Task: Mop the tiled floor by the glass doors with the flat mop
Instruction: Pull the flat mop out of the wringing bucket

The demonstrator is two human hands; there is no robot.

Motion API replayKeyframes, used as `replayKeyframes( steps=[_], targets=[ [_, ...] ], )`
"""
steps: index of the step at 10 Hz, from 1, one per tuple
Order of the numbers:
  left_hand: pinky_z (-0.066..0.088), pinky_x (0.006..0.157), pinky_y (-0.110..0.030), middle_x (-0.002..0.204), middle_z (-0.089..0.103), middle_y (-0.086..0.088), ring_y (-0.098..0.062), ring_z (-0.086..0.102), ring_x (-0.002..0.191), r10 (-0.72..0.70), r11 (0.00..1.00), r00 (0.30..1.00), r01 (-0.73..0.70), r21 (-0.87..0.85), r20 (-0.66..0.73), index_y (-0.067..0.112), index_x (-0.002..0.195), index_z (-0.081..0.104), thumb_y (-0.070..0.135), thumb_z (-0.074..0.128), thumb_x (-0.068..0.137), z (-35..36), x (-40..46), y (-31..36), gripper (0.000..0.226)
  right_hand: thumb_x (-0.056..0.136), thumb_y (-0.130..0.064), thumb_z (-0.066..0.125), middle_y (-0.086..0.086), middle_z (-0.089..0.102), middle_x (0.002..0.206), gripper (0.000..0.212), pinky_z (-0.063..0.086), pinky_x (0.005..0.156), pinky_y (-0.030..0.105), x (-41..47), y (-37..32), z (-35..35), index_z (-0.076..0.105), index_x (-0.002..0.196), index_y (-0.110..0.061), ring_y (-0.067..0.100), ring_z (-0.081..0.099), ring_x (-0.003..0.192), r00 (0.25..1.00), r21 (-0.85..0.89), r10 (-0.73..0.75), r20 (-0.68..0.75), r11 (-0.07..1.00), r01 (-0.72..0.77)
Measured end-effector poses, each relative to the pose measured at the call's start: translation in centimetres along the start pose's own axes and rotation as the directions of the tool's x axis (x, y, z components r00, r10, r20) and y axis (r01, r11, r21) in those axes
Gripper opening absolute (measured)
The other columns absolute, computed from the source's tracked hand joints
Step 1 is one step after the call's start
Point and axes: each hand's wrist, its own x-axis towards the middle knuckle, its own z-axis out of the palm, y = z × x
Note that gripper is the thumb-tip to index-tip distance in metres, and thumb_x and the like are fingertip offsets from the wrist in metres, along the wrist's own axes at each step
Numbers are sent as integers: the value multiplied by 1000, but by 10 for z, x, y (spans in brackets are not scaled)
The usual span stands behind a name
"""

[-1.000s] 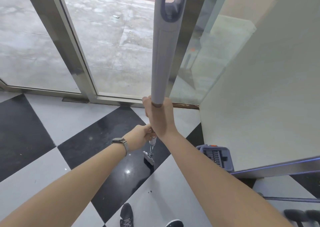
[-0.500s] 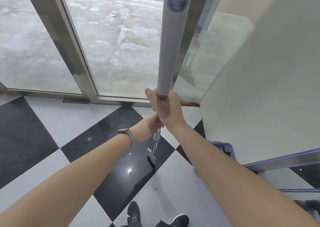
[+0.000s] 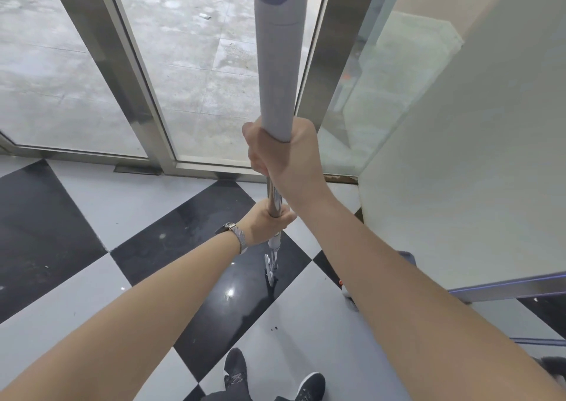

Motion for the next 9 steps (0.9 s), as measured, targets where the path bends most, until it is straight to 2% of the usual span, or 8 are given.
replayKeyframes(
  steps=[1, 2, 3, 4, 5, 6, 8, 9],
  targets=[
    [37, 62, -45, 63, 35, -4, -21, 35, 67, -43, 999, 999, 43, -18, -18, 25, 56, 32, 22, 60, 80, -7, -5, 9, 37, 63, -16, 55, 23, 24, 54, 35, 24, 45, 45, 1, 0, 11, 27, 53, 2, 42, 22, 58, 999, 15, -38, -22, 999, 38],
    [47, 90, -39, 78, 48, 3, -17, 48, 89, -46, 994, 996, 54, 95, -79, 34, 70, 36, 3, 52, 96, -12, -2, -2, 43, 59, -20, 53, 30, 27, 56, 38, 27, 44, 46, 6, -3, 19, 31, 56, 10, 46, 26, 58, 996, 7, -70, -57, 997, 71],
    [43, 80, -19, 77, 43, 13, -17, 46, 93, -75, 996, 990, 79, 31, -121, 35, 73, 33, -1, 50, 96, -18, -9, 2, 46, 61, -16, 53, 28, 26, 55, 35, 27, 44, 45, 9, -1, 28, 32, 57, 11, 39, 24, 57, 995, -12, -65, -73, 998, 64],
    [37, 65, -5, 77, 40, 16, -18, 44, 93, -74, 997, 992, 75, 4, -99, 35, 73, 31, -1, 50, 96, -25, -10, 1, 47, 63, -16, 54, 15, 28, 54, 34, 27, 45, 44, 9, 0, 34, 31, 56, 8, 24, 25, 57, 996, -10, -67, -58, 998, 66],
    [36, 58, -18, 63, 39, 16, -18, 42, 73, -82, 995, 993, 77, -55, -84, 41, 63, 36, 13, 60, 84, -30, -19, 6, 43, 65, -15, 56, 12, 30, 53, 34, 26, 48, 41, 9, 1, 39, 32, 55, 7, 22, 27, 56, 997, -10, -71, -41, 997, 71],
    [21, 53, -28, 43, 26, 13, -9, 21, 50, -57, 991, 996, 47, -128, -75, 30, 36, 34, 39, 49, 54, -30, -19, -1, 25, 65, -15, 56, 15, 28, 52, 33, 26, 47, 40, 7, 1, 42, 32, 53, 4, 22, 27, 55, 996, -3, -72, -51, 997, 72],
    [21, 53, -28, 43, 24, 11, -10, 20, 49, -32, 989, 998, 23, -145, -58, 28, 38, 29, 30, 47, 60, -32, -24, 1, 28, 60, -24, 55, 30, 28, 53, 43, 27, 43, 43, 6, 1, 47, 32, 56, 12, 40, 26, 54, 995, 7, -95, -43, 995, 95],
    [22, 57, -35, 49, 25, 10, -16, 19, 55, -32, 985, 999, 24, -173, -43, 28, 41, 29, 37, 49, 57, -36, -21, -7, 26, 60, -25, 55, 30, 28, 54, 44, 28, 43, 44, 6, 0, 51, 32, 56, 12, 38, 25, 54, 994, 2, -97, -41, 995, 98]
  ],
)
